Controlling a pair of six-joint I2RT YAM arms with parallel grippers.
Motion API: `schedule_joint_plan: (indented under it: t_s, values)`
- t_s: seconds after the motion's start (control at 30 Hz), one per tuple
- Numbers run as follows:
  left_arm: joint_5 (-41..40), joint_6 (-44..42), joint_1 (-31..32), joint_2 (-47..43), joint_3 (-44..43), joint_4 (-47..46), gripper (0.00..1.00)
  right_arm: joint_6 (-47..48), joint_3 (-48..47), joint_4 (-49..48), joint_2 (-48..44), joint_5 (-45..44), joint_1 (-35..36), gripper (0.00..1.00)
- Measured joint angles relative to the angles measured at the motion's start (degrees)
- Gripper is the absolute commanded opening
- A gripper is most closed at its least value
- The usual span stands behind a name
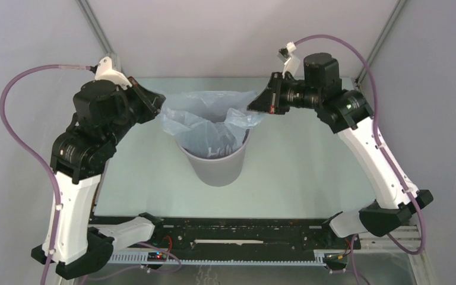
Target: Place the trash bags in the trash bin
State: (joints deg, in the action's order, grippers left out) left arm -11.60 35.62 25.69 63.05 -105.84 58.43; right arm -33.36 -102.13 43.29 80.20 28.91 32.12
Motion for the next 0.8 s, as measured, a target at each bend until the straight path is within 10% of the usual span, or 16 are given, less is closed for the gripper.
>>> schedule_joint_plan:
  t_s: [0.33, 0.6, 0.8]
  values:
    - [3.23, -3.23, -8.55, 4.98, 0.35, 0.92, 0.01, 14.86, -15.98, 19.61, 12.17, -3.8, -2.34, 0.11]
    - [7.17, -2.51, -11.39, 3.06, 4.22, 1.77, 0.05, 17.09, -22.64, 31.34, 16.06, -7.89, -2.14, 0.77]
    - [12.0, -0.57, -11.47, 2.67, 6.1, 0.87, 0.06, 10.95, -24.48, 31.85, 12.11, -10.49, -1.49, 0.96]
